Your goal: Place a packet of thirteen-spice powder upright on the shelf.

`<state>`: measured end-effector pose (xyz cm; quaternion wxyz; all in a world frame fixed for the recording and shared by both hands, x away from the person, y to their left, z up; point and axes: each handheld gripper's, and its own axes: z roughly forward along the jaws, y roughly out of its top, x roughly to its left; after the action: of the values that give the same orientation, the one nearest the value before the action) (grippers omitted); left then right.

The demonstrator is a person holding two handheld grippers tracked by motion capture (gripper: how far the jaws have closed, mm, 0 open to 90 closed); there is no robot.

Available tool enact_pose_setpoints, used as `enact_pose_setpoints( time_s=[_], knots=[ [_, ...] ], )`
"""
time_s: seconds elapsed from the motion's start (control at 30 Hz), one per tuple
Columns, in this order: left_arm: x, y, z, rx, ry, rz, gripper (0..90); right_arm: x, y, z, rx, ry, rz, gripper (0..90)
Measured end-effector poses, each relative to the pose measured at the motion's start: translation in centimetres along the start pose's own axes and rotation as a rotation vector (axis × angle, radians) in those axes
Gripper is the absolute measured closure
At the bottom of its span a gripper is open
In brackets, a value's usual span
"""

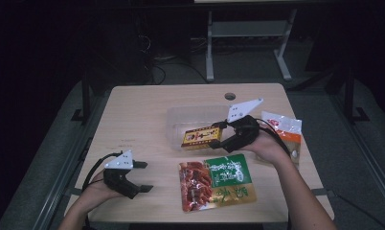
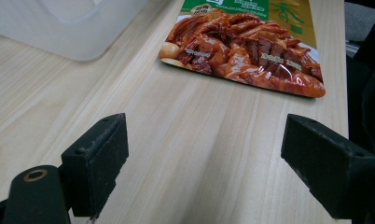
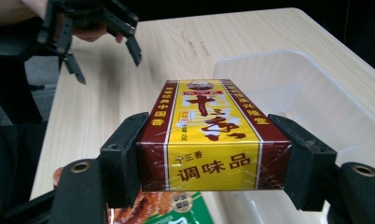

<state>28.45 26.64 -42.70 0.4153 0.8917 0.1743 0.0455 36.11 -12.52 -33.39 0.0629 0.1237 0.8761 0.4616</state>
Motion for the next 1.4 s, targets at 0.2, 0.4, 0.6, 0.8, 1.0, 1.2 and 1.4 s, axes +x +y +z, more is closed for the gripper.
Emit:
enact_pose_setpoints(
  time_s=[0.2, 0.4, 0.6, 0.8, 1.0, 1.2, 1.4],
  knots=[
    [0.0, 0.0, -0.1, -0.004, -0.004, 0.003, 14.6, -1.3, 1.3, 0.3, 0.019, -0.025, -0.005, 32.1],
    [0.0, 0.0, -0.2, -0.012, -0.005, -0.010, 14.6, -2.6, 2.4, 0.7, 0.028, -0.033, 0.004, 32.1],
    [0.0, 0.0, -0.1, -0.003, -0.014, -0.005, 14.6, -3.8, 3.3, 1.5, 0.060, -0.042, -0.022, 32.0],
    [0.0, 0.0, -0.1, -0.009, -0.015, -0.009, 14.6, -4.8, 3.8, 2.7, 0.075, -0.047, -0.009, 32.0],
    [0.2, 0.0, -0.2, -0.012, -0.019, -0.006, 14.5, -5.2, 4.8, 4.3, 0.098, -0.056, -0.056, 32.0],
    [0.1, 0.0, -0.1, -0.010, -0.022, -0.009, 14.6, -5.8, 5.8, 5.7, 0.124, -0.057, -0.058, 31.9],
    [0.1, -0.1, -0.1, -0.011, -0.025, -0.012, 14.6, -6.2, 6.2, 6.9, 0.151, -0.060, -0.078, 31.9]
  ],
)
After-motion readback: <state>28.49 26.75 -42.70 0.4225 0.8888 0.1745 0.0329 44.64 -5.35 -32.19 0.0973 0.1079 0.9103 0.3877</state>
